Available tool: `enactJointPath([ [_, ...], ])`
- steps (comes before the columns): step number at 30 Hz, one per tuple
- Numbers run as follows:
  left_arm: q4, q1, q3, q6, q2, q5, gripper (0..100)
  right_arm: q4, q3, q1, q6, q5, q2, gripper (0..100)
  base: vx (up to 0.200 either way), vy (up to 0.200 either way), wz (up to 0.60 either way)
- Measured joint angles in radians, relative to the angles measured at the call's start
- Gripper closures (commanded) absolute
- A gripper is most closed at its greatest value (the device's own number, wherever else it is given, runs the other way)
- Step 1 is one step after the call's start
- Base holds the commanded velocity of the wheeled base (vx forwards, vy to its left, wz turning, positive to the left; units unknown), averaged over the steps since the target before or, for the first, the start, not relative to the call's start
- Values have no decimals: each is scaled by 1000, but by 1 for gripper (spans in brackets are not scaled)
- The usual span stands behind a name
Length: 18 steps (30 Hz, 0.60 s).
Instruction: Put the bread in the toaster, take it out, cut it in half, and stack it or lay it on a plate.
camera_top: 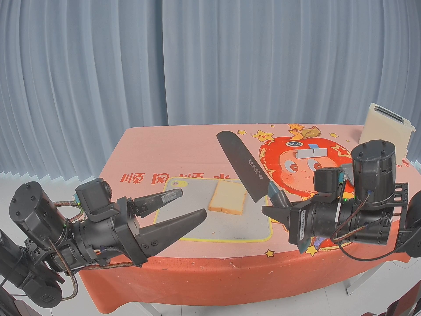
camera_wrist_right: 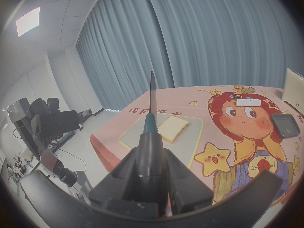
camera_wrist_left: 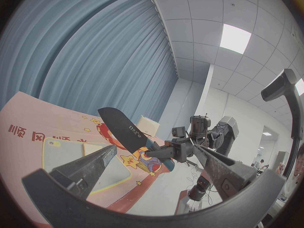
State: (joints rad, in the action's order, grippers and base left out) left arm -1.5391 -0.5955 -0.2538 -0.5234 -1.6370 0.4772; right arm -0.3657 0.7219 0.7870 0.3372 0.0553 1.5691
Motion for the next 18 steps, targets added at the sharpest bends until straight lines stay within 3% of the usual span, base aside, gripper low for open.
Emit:
enactJointPath([
  [11, 0, -21, 21, 1, -6, 1, 0, 6, -9, -40, -11, 2, 22, 100, 0, 0, 0],
  [18, -2, -37, 33, 10, -26, 0, 0, 7, -9, -117, -24, 3, 64, 100, 0, 0, 0],
])
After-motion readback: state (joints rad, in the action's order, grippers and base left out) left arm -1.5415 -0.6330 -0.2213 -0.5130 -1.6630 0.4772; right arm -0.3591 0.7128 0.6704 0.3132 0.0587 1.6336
